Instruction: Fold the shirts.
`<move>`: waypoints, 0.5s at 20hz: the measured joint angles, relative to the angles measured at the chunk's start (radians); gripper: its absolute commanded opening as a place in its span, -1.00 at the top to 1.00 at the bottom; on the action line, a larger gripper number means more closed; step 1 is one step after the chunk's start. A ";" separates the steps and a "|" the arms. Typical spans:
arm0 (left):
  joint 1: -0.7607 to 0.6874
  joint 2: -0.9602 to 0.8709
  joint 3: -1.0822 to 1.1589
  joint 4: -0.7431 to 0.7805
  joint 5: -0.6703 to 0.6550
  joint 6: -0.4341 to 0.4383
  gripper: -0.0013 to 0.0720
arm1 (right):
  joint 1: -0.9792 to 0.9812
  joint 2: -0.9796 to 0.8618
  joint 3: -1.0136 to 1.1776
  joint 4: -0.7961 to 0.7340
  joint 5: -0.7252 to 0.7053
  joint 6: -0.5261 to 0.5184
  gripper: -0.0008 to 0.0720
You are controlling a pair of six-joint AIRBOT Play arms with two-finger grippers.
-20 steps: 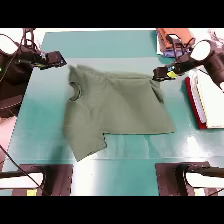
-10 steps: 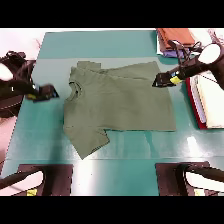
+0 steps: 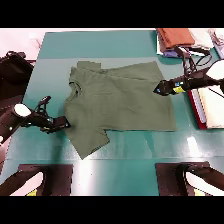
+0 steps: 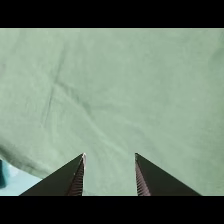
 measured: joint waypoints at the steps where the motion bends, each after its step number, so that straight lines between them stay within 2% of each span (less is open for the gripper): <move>1: -0.019 0.002 -0.010 -0.008 0.016 -0.008 -0.67 | 0.000 0.003 -0.003 0.001 0.000 0.000 -0.02; 2: -0.032 0.005 -0.017 -0.015 0.031 -0.016 -0.67 | 0.000 0.005 -0.005 0.002 0.001 0.000 -0.02; 3: -0.041 0.006 -0.021 -0.019 0.042 -0.026 -0.41 | -0.001 0.006 -0.006 0.002 0.003 0.000 -0.02; 4: -0.048 0.006 -0.026 -0.023 0.055 -0.035 0.32 | -0.006 0.007 -0.007 0.003 0.015 0.000 -0.02; 5: -0.054 0.005 -0.029 -0.017 0.066 -0.041 0.90 | -0.016 0.008 -0.008 0.003 0.023 0.000 -0.02; 10: -0.065 0.007 0.022 -0.022 0.075 -0.054 0.88 | -0.154 0.037 -0.071 -0.001 0.121 -0.011 -0.02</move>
